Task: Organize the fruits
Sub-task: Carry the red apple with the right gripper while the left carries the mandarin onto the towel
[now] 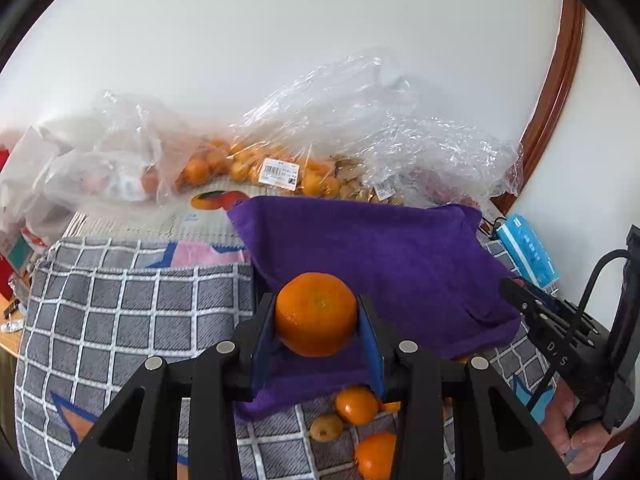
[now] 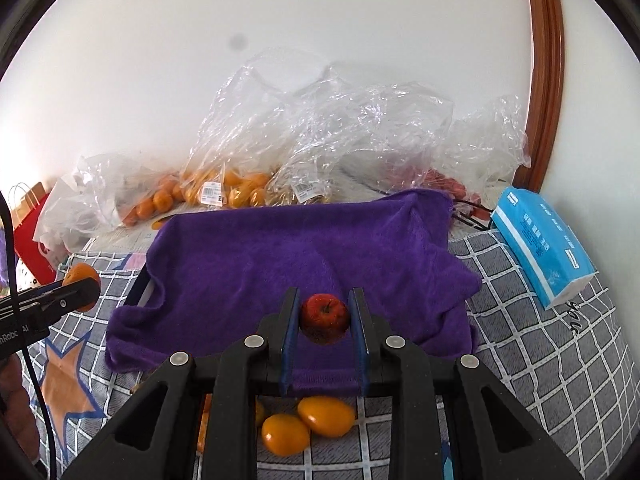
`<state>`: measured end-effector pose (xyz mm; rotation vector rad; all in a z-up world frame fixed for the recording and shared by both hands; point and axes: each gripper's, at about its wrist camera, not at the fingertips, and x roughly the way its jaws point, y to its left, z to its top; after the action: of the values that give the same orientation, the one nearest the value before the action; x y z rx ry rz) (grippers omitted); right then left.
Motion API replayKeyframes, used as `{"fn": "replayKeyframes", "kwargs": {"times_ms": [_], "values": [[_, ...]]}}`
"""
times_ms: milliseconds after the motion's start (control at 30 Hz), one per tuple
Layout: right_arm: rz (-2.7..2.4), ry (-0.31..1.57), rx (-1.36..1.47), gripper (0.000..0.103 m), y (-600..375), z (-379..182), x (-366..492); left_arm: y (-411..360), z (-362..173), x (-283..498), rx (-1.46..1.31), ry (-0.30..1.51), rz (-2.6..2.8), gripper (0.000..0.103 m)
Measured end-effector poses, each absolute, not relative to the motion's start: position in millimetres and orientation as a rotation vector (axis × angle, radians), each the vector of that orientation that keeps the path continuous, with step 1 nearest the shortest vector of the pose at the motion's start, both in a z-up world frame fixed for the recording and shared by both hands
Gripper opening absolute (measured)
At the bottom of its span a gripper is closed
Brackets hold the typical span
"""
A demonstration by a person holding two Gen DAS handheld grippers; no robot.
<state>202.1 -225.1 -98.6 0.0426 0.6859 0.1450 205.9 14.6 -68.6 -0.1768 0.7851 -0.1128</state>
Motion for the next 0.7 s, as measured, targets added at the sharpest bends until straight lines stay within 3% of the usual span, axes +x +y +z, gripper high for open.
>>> {"fn": "replayKeyframes", "kwargs": {"times_ms": [700], "values": [[0.123,0.741,0.027,0.024,-227.5,-135.8,244.7,12.7,-118.1,234.9,-0.211,0.834,-0.150,0.037]]}}
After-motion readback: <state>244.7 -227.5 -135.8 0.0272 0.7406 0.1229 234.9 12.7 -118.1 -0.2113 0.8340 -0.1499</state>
